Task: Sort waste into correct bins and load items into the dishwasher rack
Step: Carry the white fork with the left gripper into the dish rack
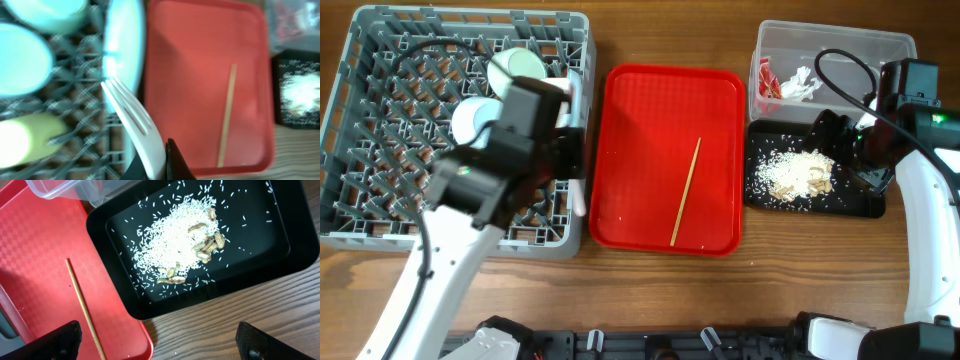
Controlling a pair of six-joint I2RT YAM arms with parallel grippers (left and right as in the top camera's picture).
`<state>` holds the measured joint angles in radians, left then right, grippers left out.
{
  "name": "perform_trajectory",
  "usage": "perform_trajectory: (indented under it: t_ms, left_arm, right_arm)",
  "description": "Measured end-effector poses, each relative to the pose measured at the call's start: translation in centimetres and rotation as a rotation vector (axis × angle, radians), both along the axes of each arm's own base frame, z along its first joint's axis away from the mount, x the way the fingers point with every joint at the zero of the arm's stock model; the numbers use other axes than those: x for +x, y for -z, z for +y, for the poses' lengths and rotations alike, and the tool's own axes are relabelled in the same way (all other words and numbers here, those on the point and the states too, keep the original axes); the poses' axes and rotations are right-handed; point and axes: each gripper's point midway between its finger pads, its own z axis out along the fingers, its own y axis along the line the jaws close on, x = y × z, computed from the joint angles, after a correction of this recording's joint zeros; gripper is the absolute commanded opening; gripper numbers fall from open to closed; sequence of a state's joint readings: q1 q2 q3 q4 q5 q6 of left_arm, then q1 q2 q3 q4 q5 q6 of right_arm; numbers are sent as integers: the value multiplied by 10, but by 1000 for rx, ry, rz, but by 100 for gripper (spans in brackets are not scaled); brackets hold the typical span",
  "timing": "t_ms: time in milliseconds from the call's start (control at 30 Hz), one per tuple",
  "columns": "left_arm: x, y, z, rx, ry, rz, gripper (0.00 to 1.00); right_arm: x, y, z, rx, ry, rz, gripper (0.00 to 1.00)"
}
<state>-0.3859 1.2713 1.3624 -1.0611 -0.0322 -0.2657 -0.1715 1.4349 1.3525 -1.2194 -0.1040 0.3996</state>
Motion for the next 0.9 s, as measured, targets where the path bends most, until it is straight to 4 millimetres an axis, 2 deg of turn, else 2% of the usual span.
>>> perform_trajectory:
  t_ms: [33,167,300,400,533,667,900]
  left_arm:
    - [0,2,11,17,-12,10,4]
    - [8,16,33,56,-55,61,4]
    - [25,45,51,95,-88,143,4]
    - [38,68,57,127,-72,195,4]
    - [54,92,54,162,-19,222,4]
    - [61,102,56,210,31,224,4]
    - [72,98,64,342,180,163,4]
  right_arm:
    - [0,0,0,0,0,0,100]
    - [0,0,0,0,0,1,100]
    - [-1,0,0,0,0,2,100]
    - [-1,0,0,1,0,4,100]
    - [-1,0,0,1,0,5,100]
    - [-1,0,0,1,0,5,100]
    - [-2,0,0,1,0,7,100]
